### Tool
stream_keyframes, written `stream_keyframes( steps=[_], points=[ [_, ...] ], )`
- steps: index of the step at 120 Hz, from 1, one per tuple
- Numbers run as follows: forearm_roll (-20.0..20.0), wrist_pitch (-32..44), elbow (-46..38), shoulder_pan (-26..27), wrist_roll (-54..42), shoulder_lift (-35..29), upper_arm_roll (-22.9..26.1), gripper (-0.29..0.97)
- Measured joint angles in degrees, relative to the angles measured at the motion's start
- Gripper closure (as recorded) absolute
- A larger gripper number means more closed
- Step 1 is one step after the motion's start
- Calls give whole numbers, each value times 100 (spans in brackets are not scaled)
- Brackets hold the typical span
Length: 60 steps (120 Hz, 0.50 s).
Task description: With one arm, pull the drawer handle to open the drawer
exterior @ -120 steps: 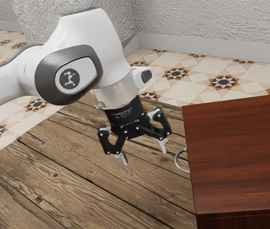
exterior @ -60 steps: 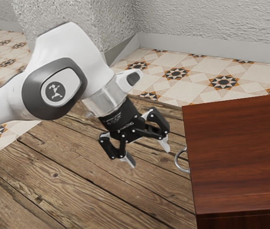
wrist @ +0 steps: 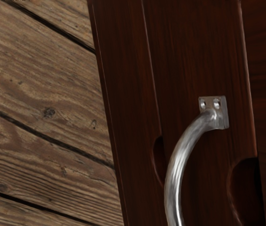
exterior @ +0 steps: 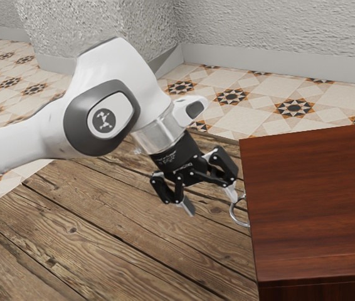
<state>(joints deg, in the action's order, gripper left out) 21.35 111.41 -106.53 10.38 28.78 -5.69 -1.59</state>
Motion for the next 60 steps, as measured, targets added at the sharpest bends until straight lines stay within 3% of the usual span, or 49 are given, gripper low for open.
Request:
stream_keyframes(
  steps=[60],
  points=[
    [199, 156, -133, -3, -788, 99, -79, 8]
  ],
)
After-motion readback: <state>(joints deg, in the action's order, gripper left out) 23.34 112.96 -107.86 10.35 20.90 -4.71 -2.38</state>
